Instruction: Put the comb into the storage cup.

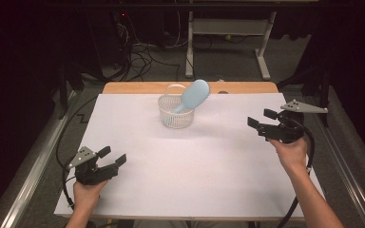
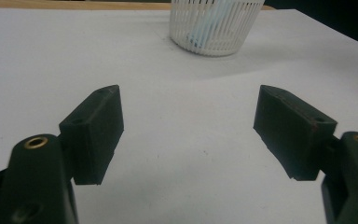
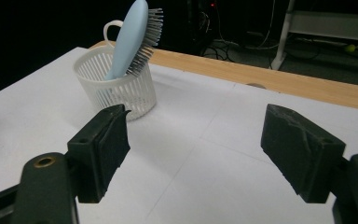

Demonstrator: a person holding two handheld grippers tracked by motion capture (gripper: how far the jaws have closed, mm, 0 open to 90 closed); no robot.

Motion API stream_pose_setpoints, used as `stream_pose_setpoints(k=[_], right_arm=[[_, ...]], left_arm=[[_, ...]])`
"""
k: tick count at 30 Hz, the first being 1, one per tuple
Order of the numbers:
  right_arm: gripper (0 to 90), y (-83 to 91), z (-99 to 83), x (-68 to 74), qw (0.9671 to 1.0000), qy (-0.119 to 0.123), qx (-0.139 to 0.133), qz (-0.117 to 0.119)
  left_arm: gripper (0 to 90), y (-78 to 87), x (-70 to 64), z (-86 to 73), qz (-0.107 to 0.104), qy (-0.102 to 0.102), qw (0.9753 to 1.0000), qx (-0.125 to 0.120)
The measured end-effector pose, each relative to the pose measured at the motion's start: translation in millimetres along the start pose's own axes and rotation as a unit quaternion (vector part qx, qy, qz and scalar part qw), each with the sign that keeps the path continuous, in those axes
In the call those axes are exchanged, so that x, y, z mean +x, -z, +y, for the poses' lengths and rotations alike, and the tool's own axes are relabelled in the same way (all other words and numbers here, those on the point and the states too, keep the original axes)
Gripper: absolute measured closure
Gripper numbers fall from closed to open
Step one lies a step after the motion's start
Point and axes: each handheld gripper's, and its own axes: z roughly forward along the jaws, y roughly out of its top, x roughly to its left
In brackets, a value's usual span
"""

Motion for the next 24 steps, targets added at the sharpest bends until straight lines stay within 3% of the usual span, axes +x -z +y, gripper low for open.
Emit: stream_pose_setpoints(k=[24], right_arm=[[23.7,24.7,-15.7,-4.7,0.9997,-0.004,-0.022,-0.005]], left_arm=[[23.6,0.8,-0.2,-0.2,0.0,0.0,1.0,-0.001]])
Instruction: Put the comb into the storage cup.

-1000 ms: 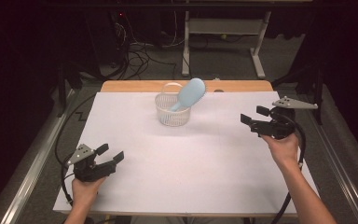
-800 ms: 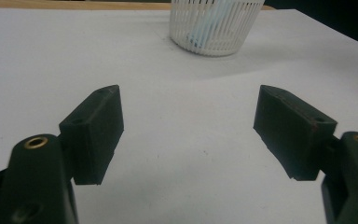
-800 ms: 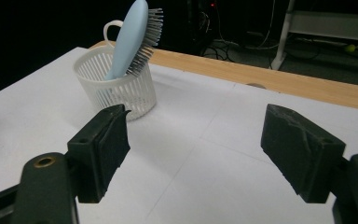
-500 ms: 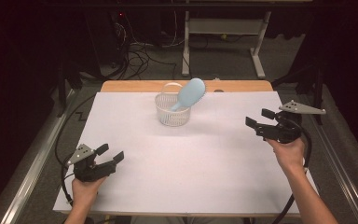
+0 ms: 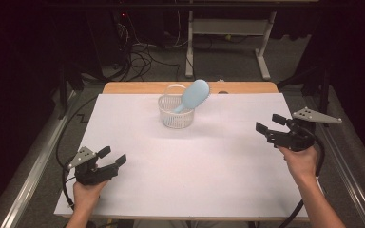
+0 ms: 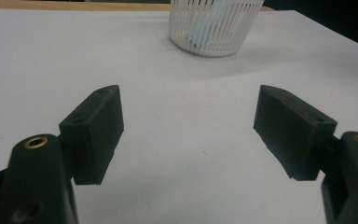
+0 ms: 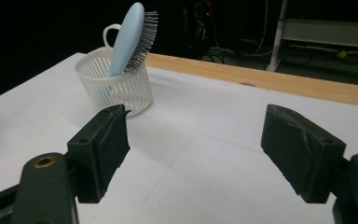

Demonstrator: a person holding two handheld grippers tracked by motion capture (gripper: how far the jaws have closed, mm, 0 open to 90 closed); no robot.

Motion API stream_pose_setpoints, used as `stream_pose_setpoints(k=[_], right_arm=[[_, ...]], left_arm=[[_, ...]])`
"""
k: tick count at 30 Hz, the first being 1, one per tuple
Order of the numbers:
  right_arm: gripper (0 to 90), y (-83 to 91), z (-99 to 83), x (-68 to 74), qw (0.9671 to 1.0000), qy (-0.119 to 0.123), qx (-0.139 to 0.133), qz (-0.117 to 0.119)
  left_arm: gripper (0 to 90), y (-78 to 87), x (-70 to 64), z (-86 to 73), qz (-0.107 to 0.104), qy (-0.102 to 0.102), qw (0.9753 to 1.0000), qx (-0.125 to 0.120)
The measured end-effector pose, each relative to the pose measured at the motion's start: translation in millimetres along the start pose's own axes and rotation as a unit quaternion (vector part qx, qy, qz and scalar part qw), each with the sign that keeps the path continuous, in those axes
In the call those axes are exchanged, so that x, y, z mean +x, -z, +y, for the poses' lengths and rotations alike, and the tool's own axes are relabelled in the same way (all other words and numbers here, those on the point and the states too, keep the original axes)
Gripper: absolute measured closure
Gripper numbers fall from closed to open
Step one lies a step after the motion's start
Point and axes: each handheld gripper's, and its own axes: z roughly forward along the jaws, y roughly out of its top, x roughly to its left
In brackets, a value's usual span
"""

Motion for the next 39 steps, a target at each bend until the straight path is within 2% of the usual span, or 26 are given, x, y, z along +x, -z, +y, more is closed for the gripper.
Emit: stream_pose_setpoints(k=[26,39], right_arm=[[22.0,31.6,-29.5,-6.1,0.9994,-0.013,-0.031,-0.013],[21.6,40.0,-42.7,-4.8,0.999,-0.017,-0.039,-0.015]], left_arm=[[23.6,1.2,-1.6,-0.1,-0.001,-0.001,1.0,-0.001],[23.6,1.8,-2.0,-0.1,-0.002,-0.001,1.0,-0.002]])
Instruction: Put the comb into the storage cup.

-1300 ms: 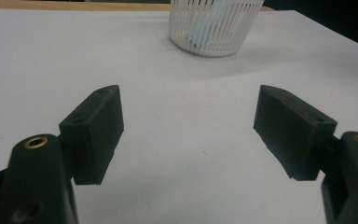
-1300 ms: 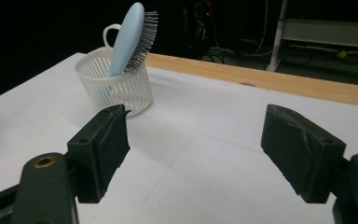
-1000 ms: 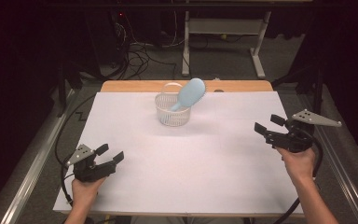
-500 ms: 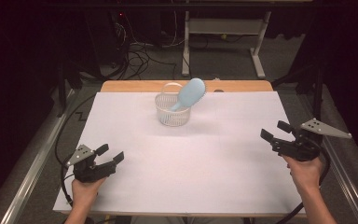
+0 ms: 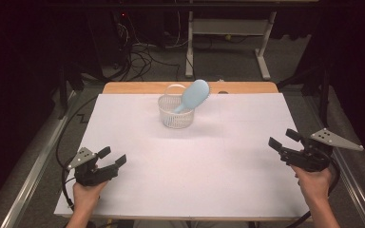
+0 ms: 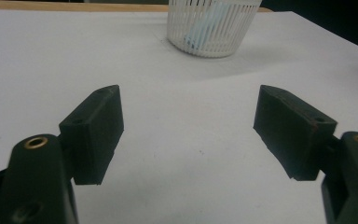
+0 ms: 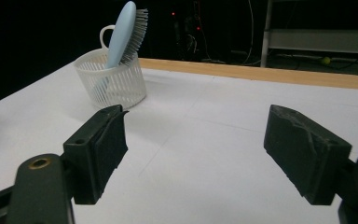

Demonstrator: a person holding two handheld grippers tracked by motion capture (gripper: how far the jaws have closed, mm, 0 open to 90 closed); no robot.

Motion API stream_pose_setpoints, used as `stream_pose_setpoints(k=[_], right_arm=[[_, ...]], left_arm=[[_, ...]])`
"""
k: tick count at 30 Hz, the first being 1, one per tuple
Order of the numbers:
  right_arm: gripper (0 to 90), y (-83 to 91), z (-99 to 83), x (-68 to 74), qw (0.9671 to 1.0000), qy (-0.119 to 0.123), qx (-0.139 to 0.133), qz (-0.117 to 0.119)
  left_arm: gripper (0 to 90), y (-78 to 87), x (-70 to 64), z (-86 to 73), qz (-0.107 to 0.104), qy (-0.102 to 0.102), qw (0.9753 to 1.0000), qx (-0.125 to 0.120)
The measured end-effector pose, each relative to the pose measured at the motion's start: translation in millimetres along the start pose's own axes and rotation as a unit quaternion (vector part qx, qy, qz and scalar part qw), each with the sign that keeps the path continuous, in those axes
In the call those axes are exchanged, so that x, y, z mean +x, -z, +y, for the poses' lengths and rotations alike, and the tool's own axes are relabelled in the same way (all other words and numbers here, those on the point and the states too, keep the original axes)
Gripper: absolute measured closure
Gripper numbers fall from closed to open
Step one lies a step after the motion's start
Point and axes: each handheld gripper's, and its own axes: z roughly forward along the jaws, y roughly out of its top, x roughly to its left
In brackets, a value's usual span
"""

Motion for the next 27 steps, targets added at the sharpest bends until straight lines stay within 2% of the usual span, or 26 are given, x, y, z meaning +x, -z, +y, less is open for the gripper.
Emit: stream_pose_setpoints(k=[27], right_arm=[[21.2,11.1,-21.7,3.5,0.9999,-0.007,-0.008,-0.006]], left_arm=[[23.6,0.2,0.7,-0.4,-0.002,0.006,1.0,-0.001]])
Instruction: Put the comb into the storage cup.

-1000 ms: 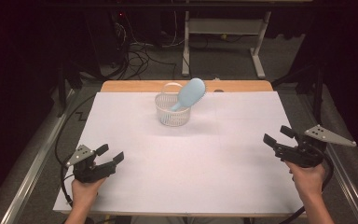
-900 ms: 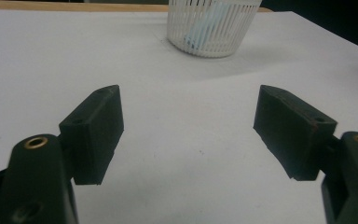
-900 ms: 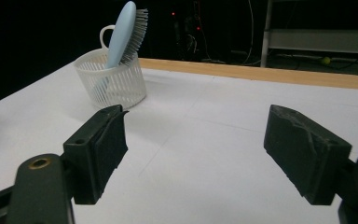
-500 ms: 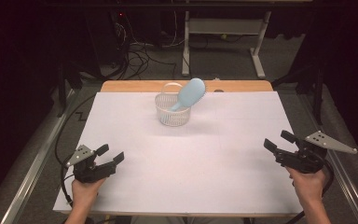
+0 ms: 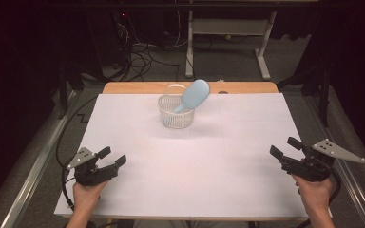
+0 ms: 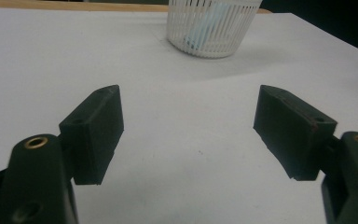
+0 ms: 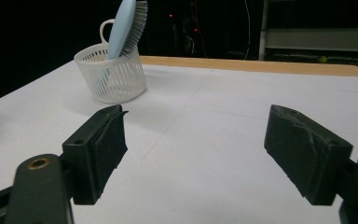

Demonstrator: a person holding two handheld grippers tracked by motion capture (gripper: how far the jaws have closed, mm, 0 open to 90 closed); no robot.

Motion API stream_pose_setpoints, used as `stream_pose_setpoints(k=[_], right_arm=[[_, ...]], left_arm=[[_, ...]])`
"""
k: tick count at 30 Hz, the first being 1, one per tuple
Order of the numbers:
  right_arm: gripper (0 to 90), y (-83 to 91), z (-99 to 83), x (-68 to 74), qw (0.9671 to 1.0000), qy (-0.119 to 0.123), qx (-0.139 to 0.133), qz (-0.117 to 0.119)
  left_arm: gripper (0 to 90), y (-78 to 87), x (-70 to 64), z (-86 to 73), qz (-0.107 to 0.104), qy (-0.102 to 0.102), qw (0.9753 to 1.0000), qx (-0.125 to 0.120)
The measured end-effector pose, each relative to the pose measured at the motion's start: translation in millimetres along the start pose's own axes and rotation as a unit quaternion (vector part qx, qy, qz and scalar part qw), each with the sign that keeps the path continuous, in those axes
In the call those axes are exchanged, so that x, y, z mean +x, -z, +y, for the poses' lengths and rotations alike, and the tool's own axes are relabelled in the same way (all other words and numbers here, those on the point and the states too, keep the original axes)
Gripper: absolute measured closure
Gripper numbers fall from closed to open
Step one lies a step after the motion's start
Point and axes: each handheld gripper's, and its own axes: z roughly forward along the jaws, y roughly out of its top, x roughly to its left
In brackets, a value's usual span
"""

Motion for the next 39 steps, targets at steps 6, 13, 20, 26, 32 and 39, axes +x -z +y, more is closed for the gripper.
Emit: stream_pose_setpoints(k=[6,13,20,26,32,39], right_arm=[[21.2,2.0,-6.1,0.8,1.0,-0.002,-0.001,0.0],[21.1,2.5,-14.3,1.4,1.0,-0.004,0.0,-0.001],[21.1,2.0,-20.5,5.2,1.0,-0.005,0.003,0.0],[21.1,1.3,-28.4,7.3,1.0,-0.002,0.005,-0.002],[21.1,-1.7,-32.2,7.0,0.9999,-0.001,0.012,-0.001],[21.1,-5.8,-42.1,7.7,0.9999,-0.001,0.016,-0.003]], left_arm=[[23.6,-0.1,-0.2,0.0,0.0,0.0,1.0,0.0],[23.6,-0.2,-0.7,0.3,0.0,-0.003,1.0,0.001],[23.6,0.1,-0.1,0.5,-0.001,-0.002,1.0,0.001],[23.6,1.7,1.5,0.4,-0.001,0.002,1.0,-0.002],[23.6,1.6,2.4,0.2,-0.001,0.005,1.0,-0.002],[23.6,1.1,2.2,-0.1,-0.001,0.005,1.0,-0.001]])
